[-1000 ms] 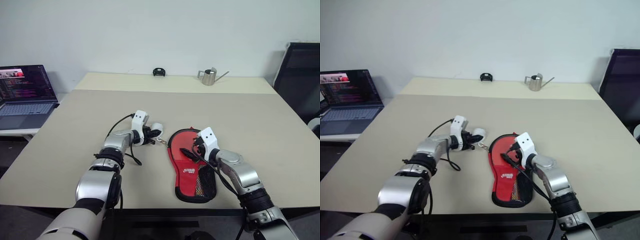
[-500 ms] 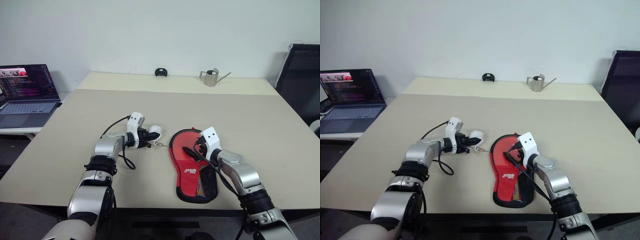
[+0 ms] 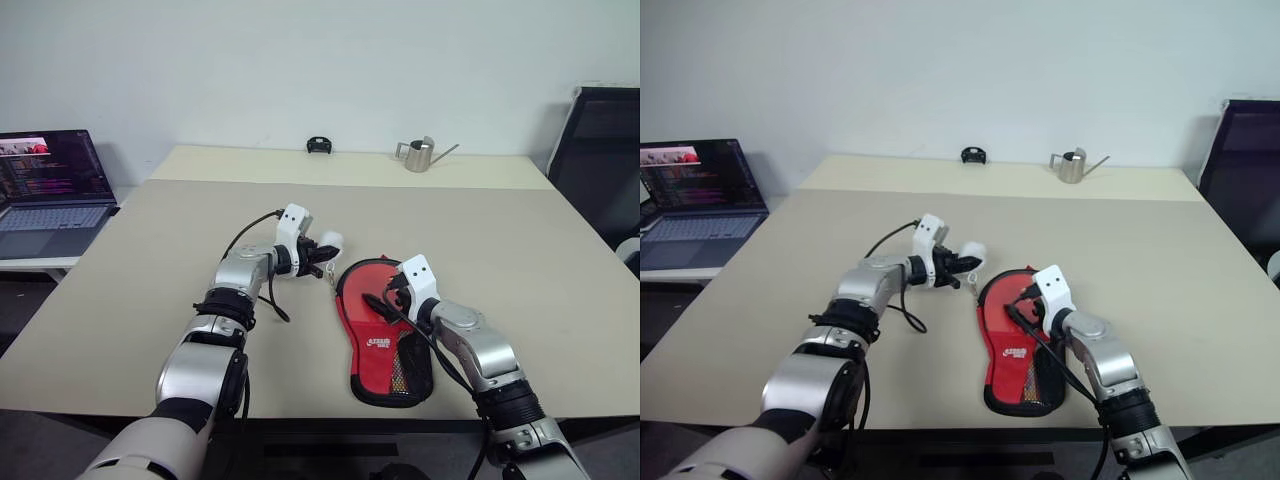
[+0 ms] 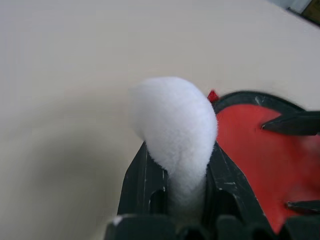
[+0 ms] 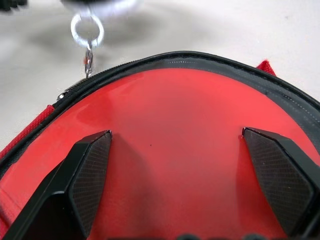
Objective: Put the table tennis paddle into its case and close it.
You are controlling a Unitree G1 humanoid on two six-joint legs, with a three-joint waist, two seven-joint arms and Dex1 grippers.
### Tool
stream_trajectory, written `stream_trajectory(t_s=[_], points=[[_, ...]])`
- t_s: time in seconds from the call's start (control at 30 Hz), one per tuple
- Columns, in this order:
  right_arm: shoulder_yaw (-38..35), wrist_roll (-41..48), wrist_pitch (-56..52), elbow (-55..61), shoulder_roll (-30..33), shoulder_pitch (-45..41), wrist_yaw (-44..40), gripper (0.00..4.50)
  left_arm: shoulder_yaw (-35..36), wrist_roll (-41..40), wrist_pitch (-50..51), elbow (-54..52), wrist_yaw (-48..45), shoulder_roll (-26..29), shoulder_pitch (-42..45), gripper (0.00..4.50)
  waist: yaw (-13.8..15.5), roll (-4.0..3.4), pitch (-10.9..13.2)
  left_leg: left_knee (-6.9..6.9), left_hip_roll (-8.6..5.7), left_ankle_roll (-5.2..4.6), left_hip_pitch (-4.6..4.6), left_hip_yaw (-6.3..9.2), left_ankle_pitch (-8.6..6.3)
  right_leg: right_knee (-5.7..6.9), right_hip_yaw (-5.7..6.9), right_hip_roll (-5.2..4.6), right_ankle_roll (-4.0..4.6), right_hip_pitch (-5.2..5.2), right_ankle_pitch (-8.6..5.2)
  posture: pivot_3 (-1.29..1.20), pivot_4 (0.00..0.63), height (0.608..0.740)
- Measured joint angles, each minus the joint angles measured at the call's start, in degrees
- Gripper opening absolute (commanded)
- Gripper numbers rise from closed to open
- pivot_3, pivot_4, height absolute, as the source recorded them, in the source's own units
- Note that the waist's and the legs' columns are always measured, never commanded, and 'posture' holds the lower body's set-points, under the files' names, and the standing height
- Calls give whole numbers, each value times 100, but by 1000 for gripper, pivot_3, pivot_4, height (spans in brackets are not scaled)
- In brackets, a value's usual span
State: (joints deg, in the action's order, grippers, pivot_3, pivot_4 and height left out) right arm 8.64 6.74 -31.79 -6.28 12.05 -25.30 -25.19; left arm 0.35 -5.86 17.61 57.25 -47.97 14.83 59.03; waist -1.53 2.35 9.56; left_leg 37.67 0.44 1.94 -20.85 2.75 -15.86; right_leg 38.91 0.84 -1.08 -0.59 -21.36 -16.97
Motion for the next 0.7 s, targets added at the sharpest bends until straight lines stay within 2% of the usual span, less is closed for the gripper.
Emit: stream_trajectory(t_s=[0.37,0.7], points=[[0,-100,-158,273,-168,130,35,4500,11,442,-1188,1504,1066,-395,725,396,-17,5,-3,-52,0,3,8,-6,0,-24,-1,0,-3,-4,-2,0,150,740],[14,-142,-255,479,-190,243,40,4500,9,827,-1589,1980,1801,-786,1071,396,-18,5,-4,-69,0,4,8,-8,-1,-37,0,0,-4,-7,-3,0,150,740]])
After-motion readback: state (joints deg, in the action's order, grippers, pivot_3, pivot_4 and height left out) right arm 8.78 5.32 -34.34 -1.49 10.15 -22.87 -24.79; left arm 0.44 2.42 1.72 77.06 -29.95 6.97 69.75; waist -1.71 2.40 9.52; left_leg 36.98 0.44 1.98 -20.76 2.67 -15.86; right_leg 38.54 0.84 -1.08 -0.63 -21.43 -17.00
